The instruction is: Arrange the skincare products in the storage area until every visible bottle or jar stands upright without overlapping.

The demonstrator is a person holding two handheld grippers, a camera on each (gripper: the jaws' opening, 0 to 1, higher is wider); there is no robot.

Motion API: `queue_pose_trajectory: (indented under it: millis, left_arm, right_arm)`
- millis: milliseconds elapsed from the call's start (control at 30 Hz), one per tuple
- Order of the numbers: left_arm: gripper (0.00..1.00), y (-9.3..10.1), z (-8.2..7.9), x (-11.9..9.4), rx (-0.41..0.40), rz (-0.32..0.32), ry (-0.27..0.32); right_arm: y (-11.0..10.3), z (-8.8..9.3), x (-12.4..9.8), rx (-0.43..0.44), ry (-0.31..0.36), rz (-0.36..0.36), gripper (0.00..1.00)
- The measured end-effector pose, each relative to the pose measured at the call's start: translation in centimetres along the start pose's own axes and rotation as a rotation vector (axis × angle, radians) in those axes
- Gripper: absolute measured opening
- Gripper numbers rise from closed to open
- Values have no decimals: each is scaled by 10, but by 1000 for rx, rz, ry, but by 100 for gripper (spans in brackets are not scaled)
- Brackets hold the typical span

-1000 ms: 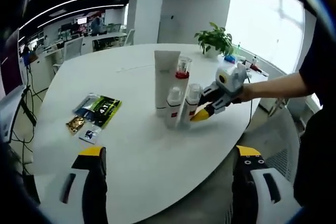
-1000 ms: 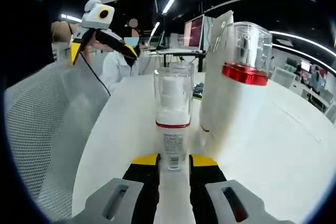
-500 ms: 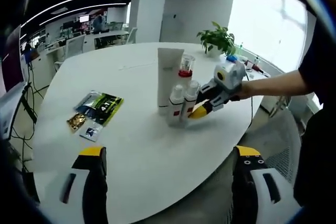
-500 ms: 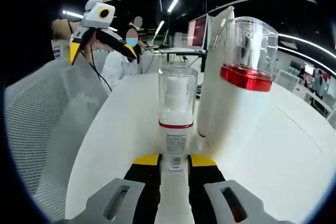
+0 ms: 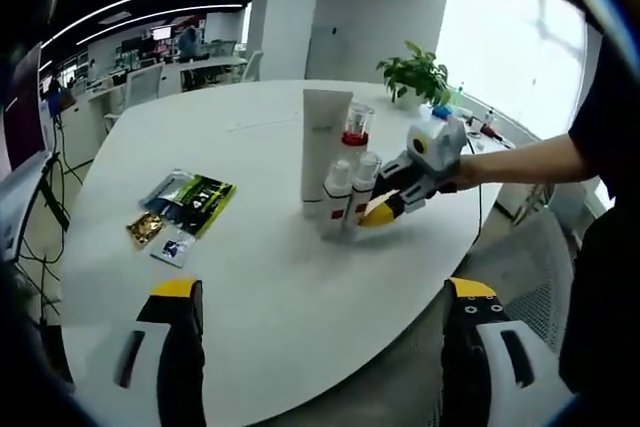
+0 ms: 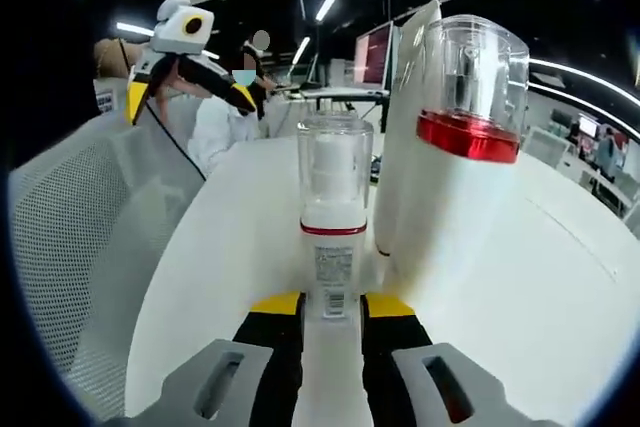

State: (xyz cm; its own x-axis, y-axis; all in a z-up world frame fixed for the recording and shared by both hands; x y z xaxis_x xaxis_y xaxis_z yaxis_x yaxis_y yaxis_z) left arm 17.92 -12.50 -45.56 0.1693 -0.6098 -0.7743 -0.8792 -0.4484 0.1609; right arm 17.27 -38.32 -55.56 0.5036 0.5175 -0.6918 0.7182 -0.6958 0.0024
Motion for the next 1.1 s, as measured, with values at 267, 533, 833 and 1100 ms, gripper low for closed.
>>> queue_pose_trajectory:
  millis: [267,533,833,1100]
  left_arm:
    - [92,-3,-3,-2,3,5,7]
    - [92,-10,-2,-5,1,12,20]
    - [91,-21,4,-13,-10,11,35]
    - [91,-33,5,-20,-42,10,64]
  right_arm:
    - [-4,10,-13,76,-35,43,24]
    - [-10,14,-32,225,-59,108,33]
    - [-37,1,-53,313,-49,143,52]
    - [-61,-12,-69,359,-58,219,69]
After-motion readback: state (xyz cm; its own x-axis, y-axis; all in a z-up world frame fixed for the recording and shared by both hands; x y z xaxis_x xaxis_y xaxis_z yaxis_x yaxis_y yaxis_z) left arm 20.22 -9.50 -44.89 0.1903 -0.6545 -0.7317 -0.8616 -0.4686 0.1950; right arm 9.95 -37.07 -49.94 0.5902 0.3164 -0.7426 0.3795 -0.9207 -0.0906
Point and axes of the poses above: the point that each gripper's makers call its tool centre point, and the gripper's own axes: x roughly forward along the fingers, y roughly to its right, z roughly out of its underside, the point moved 7 cm from there along -x, roughly backward along the fingers, and after that the axes turned 14 degrees about -y, right-handed, at the moved point
